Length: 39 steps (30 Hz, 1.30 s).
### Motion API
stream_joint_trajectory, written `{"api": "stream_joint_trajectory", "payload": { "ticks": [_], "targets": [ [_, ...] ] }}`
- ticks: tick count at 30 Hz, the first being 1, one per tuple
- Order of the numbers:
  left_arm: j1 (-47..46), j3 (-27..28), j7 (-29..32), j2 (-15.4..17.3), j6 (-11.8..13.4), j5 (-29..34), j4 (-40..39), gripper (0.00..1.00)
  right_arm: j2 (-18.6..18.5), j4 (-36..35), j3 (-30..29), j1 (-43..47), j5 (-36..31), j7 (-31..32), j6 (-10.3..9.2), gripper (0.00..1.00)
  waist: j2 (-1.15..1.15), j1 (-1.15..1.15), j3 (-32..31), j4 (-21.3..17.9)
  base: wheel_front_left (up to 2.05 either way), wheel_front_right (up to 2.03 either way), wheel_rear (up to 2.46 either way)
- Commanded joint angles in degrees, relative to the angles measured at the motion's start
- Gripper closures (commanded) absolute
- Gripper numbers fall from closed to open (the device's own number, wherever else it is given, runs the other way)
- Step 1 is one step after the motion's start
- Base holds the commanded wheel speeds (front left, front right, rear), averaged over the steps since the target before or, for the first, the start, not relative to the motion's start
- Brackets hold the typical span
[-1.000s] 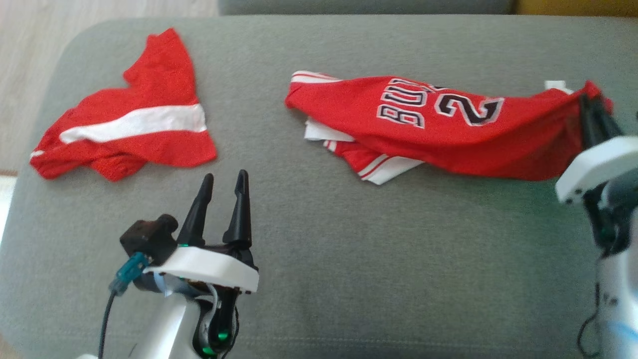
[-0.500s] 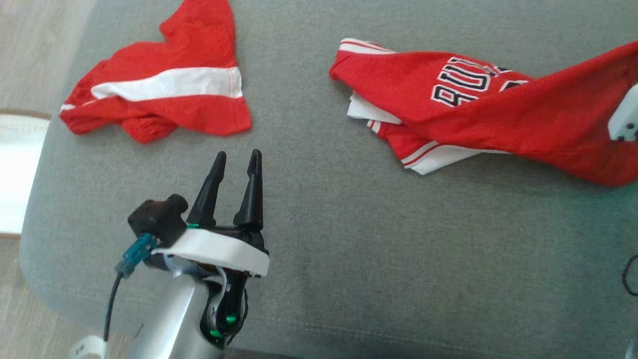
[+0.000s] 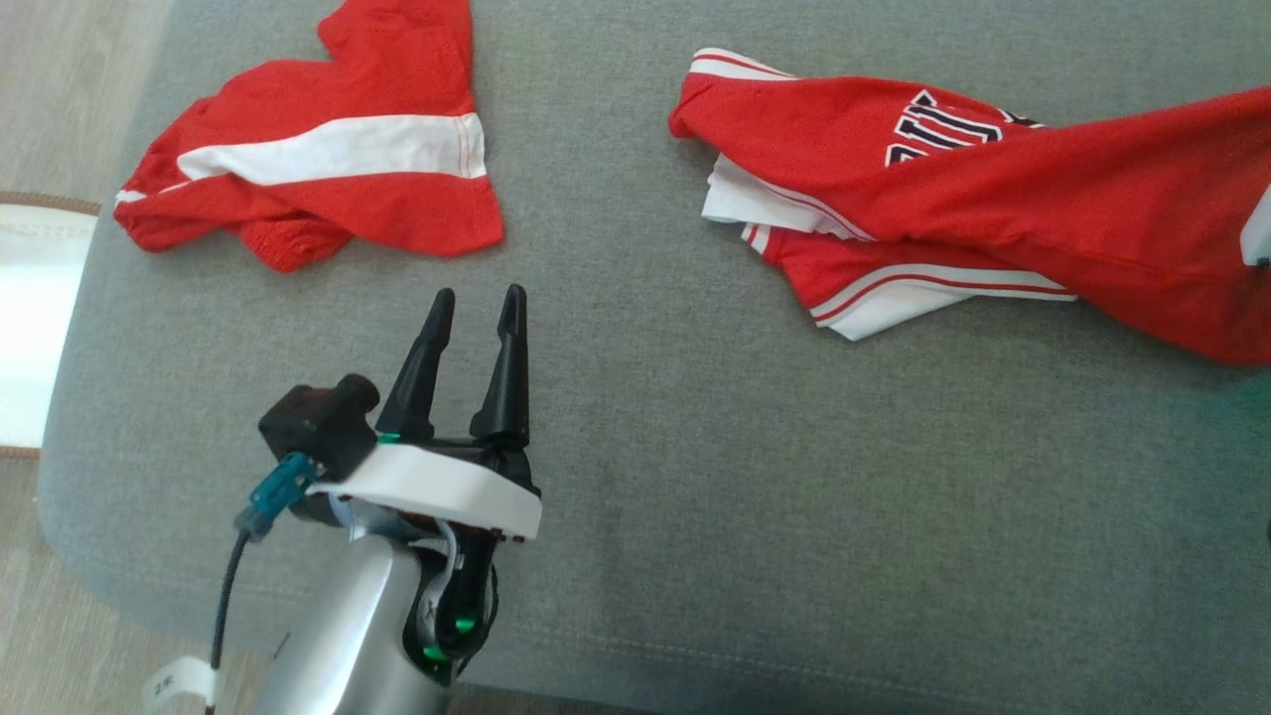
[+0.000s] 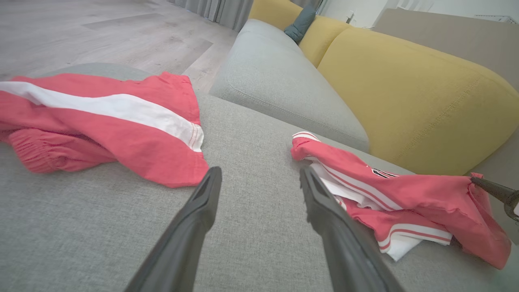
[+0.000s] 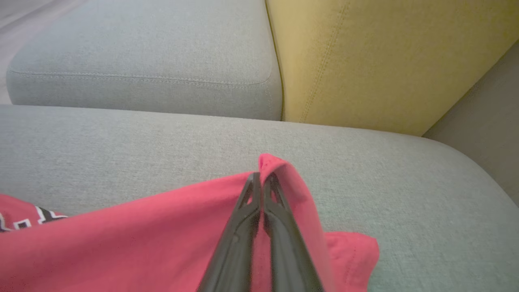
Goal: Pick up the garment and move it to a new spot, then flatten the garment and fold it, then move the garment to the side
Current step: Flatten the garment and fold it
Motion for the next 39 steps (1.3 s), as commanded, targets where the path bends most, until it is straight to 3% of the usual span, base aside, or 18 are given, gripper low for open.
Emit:
{"api": "stream_joint_trajectory", "payload": {
  "ticks": [1,2,3,13,23,29,39],
  "targets": [
    [-2.0,1.2,-0.4,0.3,0.2,-0.3,-1.7,0.00,-1.0,-0.3,0.3,-2.5,-1.1,-0.8,-0.04,1.00,0.00,0.00,0.0,-0.2,0.00,0.00,0.00],
    [-2.1,1.2,-0.4,0.3,0.2,-0.2,-1.7,0.00,-0.9,0.6,0.0,-2.8,-1.7,-1.3,-0.04,0.43,0.00,0.00,-0.1,-0.4,0.00,0.00,0.00],
    [-2.1,1.1,-0.4,0.3,0.2,-0.2,-1.6,0.00,-0.6,1.7,-0.1,-3.1,-2.1,-1.6,-0.04,0.00,0.00,0.00,-0.2,-0.6,0.00,0.00,0.00],
    [-1.0,2.4,-0.4,0.3,0.1,0.5,-1.1,0.00,1.2,8.8,0.8,-5.1,-1.8,-7.7,-0.04,0.00,0.00,0.00,-3.4,-4.4,0.00,0.00,0.00],
    [0.4,5.3,-0.4,0.3,-0.2,1.1,-1.1,0.00,5.2,6.1,5.0,-0.7,4.6,-16.2,-0.04,0.00,0.00,0.00,-8.0,-10.3,0.00,0.00,0.00],
    [1.0,6.7,-0.4,0.3,-0.4,1.4,-1.8,0.00,7.5,-3.2,7.8,6.2,10.8,-19.1,-0.04,0.00,0.00,0.00,-9.4,-13.0,0.00,0.00,0.00],
    [1.0,7.6,-0.4,0.3,-0.8,2.2,-2.7,0.00,12.5,-28.4,9.7,24.3,15.6,-17.5,-0.04,0.00,0.00,0.00,-8.7,-16.3,0.00,0.00,0.00]
  ]
}}
